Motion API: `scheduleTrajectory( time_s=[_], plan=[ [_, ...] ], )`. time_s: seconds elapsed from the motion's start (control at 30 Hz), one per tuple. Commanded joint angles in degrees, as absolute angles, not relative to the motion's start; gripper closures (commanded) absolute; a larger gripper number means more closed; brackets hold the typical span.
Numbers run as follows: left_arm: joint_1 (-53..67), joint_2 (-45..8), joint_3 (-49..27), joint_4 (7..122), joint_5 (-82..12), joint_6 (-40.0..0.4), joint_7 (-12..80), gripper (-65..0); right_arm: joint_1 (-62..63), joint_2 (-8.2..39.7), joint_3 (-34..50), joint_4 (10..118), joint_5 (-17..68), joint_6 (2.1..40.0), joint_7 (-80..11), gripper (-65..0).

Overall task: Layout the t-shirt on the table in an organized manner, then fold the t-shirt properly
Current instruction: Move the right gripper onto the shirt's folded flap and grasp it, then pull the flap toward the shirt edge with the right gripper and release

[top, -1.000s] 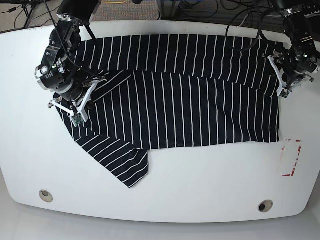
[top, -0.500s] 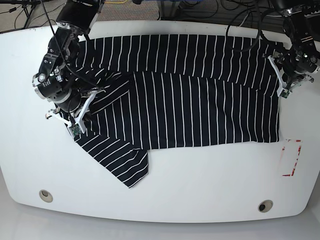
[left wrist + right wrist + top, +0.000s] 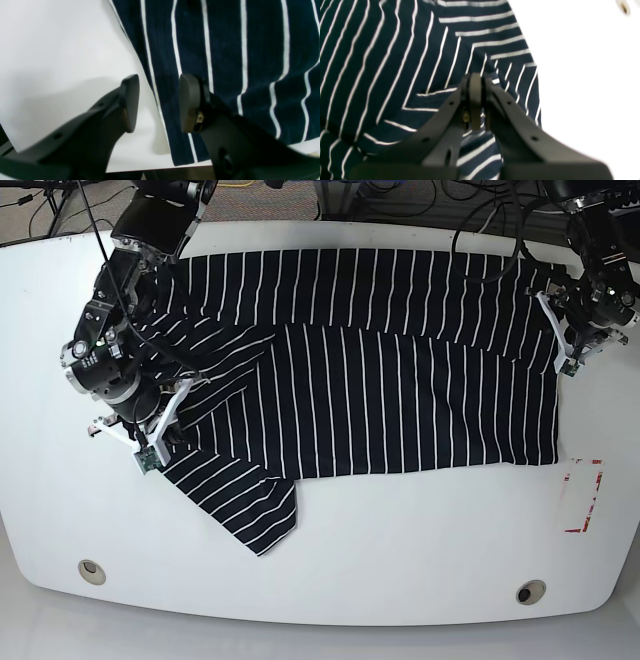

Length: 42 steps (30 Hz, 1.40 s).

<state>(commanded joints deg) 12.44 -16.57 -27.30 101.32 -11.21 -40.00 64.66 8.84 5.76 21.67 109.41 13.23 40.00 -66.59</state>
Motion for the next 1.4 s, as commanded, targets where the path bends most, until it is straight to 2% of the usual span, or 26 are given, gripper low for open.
scheduleTrajectory(
  time_s=[0.37, 0.47, 0.7, 0.8, 0.87, 0.93, 1.07, 1.3, 1.4],
  plan=[
    [12.44, -16.57, -27.3, 101.32, -11.21, -40.0, 64.66, -24.6, 11.56, 5.76, 21.58, 105.71, 13.14, 40.0, -66.51, -1.6],
    [12.44, -16.57, -27.3, 101.32, -11.21, -40.0, 64.66, -24.6, 12.26, 5.58, 21.58, 105.71, 13.14, 40.0, -66.51, -10.3],
    [12.44, -16.48, -27.3, 101.32, -11.21, -40.0, 64.66, -24.6, 11.91, 4.53, 21.67, 106.15, 12.88, 40.0, -66.51, -44.7],
    [12.44, -16.48, -27.3, 101.32, -11.21, -40.0, 64.66, -24.6, 10.68, 5.05, 22.11, 106.15, 12.88, 40.0, -66.51, -56.6],
    [12.44, -16.48, -27.3, 101.32, -11.21, -40.0, 64.66, -24.6, 9.45, 6.29, 22.11, 106.24, 12.88, 40.0, -66.51, -60.4],
    [12.44, -16.48, -27.3, 101.32, -11.21, -40.0, 64.66, -24.6, 8.4, 7.52, 22.11, 106.68, 12.88, 40.0, -66.51, -60.4],
    [12.44, -16.48, -27.3, 101.32, -11.21, -40.0, 64.66, -24.6, 5.23, 8.92, 22.2, 107.91, 12.88, 40.0, -66.51, -56.4],
    [12.44, -16.48, -27.3, 101.32, -11.21, -40.0, 64.66, -24.6, -3.12, 10.59, 23.78, 113.98, 12.88, 40.0, -66.51, -45.0],
    [12.44, -16.4, -27.3, 101.32, -11.21, -40.0, 64.66, -24.6, -6.29, 10.33, 26.33, 115.91, 12.88, 40.0, -66.68, -44.7]
  ],
)
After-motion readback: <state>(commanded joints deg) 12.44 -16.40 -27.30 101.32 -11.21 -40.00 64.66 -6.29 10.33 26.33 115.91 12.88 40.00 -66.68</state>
